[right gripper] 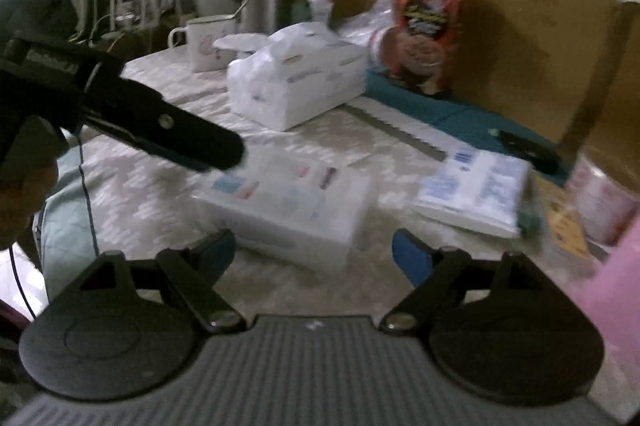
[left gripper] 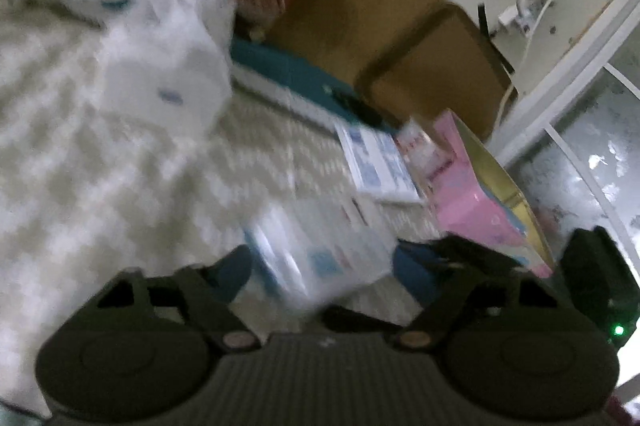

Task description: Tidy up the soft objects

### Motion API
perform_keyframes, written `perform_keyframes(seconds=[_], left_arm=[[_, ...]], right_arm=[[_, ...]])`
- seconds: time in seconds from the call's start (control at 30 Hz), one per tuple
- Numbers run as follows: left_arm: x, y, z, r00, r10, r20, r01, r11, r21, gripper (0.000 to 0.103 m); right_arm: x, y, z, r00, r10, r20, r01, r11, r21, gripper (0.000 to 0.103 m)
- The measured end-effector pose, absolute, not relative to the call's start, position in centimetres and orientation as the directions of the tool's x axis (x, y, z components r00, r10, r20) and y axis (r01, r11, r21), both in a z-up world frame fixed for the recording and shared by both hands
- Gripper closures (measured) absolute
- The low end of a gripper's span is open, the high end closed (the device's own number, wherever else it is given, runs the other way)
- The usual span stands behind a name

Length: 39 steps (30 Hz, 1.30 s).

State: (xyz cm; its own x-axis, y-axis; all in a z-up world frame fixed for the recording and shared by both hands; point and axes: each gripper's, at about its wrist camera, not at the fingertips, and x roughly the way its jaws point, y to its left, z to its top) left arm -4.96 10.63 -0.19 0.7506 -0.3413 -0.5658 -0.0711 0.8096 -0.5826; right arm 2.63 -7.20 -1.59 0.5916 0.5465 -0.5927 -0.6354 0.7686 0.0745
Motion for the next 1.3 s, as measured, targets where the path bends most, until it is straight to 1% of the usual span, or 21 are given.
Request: perform_keyframes(seconds=[0.03, 0.07, 0.13, 0.27, 0.37, 0.5, 0.63, 0.7, 0.77, 0.9, 0.97, 1.07, 1.13, 1.2, 1.23, 1.27, 1.3], left_arm=[[-4.9, 10.2, -0.3, 0.758, -0.326, -0.565, -0.072, 0.819, -0.569, 0.033], [-4.8, 9.5, 0.0, 0.752, -0.311, -0.581, -0.066, 0.842, -0.536, 0.033], [-4.7, 8.0, 0.2, 0.736, -0.318, -0.597, -0.024, 0.87, -0.493, 0.033], [-4.0, 4.5, 0.4, 0.697, -0.399, -0.596, 0.103, 0.878, -0.467, 0.033], [-2.8, 1.2, 0.0, 0.645, -0.459, -0.611, 0.182, 0.869, -0.461, 0.033], [-1.5, -4.2, -0.3, 0.593, -0.498, -0.632, 0.308, 0.866, -0.394, 0.033], [-0.1, -8.7, 0.0, 0.535, -0.548, -0.643, 0.421, 0.833, -0.36, 0.033], [0.6, -10.9, 1.0, 0.522, -0.575, -0.631, 0.48, 0.809, -0.34, 0.033], [1.1, -12.8, 2.6, 0.529, -0.601, -0.599, 0.534, 0.785, -0.315, 0.033], [3.1, -16.6, 6.7, 0.564, -0.639, -0.523, 0.618, 0.747, -0.245, 0.032], [5.0, -18.5, 7.6, 0.567, -0.647, -0.509, 0.633, 0.738, -0.233, 0.031], [7.8, -21.2, 7.9, 0.561, -0.652, -0.51, 0.63, 0.736, -0.248, 0.031], [9.7, -22.4, 7.3, 0.552, -0.647, -0.526, 0.616, 0.742, -0.266, 0.031], [11.0, -23.8, 6.3, 0.551, -0.621, -0.558, 0.587, 0.763, -0.269, 0.028], [11.5, -24.2, 5.7, 0.559, -0.597, -0.576, 0.567, 0.782, -0.26, 0.025], [11.5, -24.3, 5.3, 0.565, -0.59, -0.577, 0.558, 0.788, -0.26, 0.02], [11.5, -24.2, 5.0, 0.568, -0.588, -0.576, 0.55, 0.791, -0.266, 0.019]], right_arm=[[2.7, -7.3, -2.0, 0.57, 0.559, -0.603, -0.644, 0.759, 0.096, 0.026], [2.5, -7.2, -2.2, 0.565, 0.566, -0.6, -0.643, 0.758, 0.11, 0.031], [1.9, -7.2, -2.2, 0.595, 0.55, -0.586, -0.629, 0.772, 0.087, 0.036], [-0.8, -8.8, -1.4, 0.655, 0.489, -0.575, -0.545, 0.834, 0.087, 0.037], [-3.0, -11.4, -1.4, 0.703, 0.429, -0.566, -0.477, 0.876, 0.071, 0.037], [-5.7, -14.2, -1.9, 0.756, 0.31, -0.576, -0.362, 0.932, 0.025, 0.037], [-8.3, -17.6, -2.2, 0.798, 0.194, -0.57, -0.229, 0.973, 0.01, 0.037], [-9.3, -19.2, -2.2, 0.814, 0.147, -0.561, -0.164, 0.986, 0.019, 0.037], [-10.2, -20.6, -1.6, 0.837, 0.091, -0.539, -0.102, 0.995, 0.01, 0.037], [-11.3, -23.8, 1.1, 0.904, -0.018, -0.428, 0.009, 1.0, -0.022, 0.037], [-11.0, -25.5, 2.4, 0.926, -0.063, -0.372, 0.053, 0.998, -0.037, 0.037], [-9.7, -28.1, 3.2, 0.934, -0.132, -0.331, 0.116, 0.991, -0.069, 0.036], [-8.5, -30.1, 3.0, 0.93, -0.155, -0.334, 0.141, 0.988, -0.065, 0.036], [-7.2, -31.7, 2.6, 0.915, -0.176, -0.363, 0.169, 0.984, -0.05, 0.035], [-6.5, -32.3, 2.2, 0.903, -0.203, -0.379, 0.195, 0.979, -0.059, 0.03], [-5.9, -32.7, 2.0, 0.884, -0.244, -0.398, 0.232, 0.97, -0.078, 0.022], [-5.4, -33.1, 1.6, 0.866, -0.29, -0.407, 0.275, 0.956, -0.096, 0.019]])
